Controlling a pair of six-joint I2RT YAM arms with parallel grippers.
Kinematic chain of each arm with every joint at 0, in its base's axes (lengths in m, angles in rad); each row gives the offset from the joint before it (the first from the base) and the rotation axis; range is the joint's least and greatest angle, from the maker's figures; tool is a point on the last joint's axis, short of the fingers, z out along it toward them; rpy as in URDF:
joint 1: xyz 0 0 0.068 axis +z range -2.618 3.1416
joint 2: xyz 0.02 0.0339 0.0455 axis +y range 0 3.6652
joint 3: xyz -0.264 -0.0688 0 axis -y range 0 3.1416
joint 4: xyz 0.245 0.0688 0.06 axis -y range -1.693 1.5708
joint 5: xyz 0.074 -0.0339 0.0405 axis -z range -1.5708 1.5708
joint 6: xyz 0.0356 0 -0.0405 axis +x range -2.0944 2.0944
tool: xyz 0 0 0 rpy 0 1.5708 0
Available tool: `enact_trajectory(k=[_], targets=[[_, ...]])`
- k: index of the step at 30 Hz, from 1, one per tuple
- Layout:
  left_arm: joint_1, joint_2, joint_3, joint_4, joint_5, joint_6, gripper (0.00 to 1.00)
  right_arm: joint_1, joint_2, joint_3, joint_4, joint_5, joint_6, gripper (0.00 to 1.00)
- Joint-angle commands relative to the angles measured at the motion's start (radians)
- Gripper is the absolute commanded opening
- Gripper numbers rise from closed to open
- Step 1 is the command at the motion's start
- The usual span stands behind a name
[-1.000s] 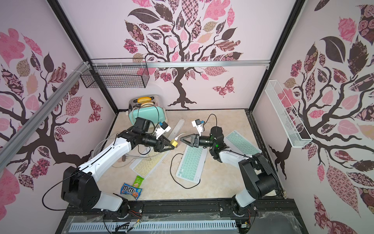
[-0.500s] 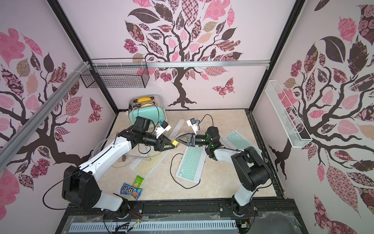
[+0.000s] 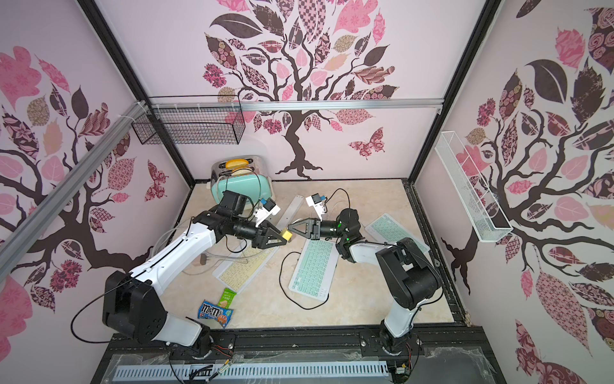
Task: Unplug the wireless keyboard
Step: Remove the power cord from the plug.
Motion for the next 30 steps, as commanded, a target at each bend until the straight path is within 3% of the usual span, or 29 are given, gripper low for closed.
enact_trajectory(k=[1,2,5,10,13,17,22,27,30], targets=[[-0.006,0.020,0.032,0.009,-0.040,0.019,0.10,0.011,-0.009,0.041,-0.020,0.032,0.023,0.00],[-0.006,0.020,0.029,0.025,-0.072,0.002,0.26,0.011,-0.018,0.042,-0.073,0.051,0.004,0.00],[-0.009,0.014,0.024,0.075,-0.180,-0.041,0.47,0.011,-0.049,0.043,-0.208,0.108,-0.049,0.00],[-0.082,-0.024,0.006,0.111,-0.458,-0.009,0.62,0.012,-0.096,0.070,-0.481,0.186,-0.145,0.00],[-0.151,-0.039,-0.001,0.115,-0.628,0.038,0.64,0.012,-0.106,0.082,-0.578,0.223,-0.165,0.00],[-0.173,-0.038,-0.002,0.141,-0.700,0.030,0.49,0.011,-0.097,0.082,-0.591,0.237,-0.138,0.00],[-0.177,-0.034,0.001,0.139,-0.690,0.031,0.38,0.013,-0.086,0.079,-0.618,0.248,-0.152,0.00],[-0.178,-0.018,0.007,0.121,-0.682,0.043,0.22,0.017,-0.070,0.080,-0.606,0.253,-0.138,0.00],[-0.180,-0.017,0.006,0.119,-0.671,0.049,0.07,0.022,-0.062,0.085,-0.614,0.253,-0.140,0.00]])
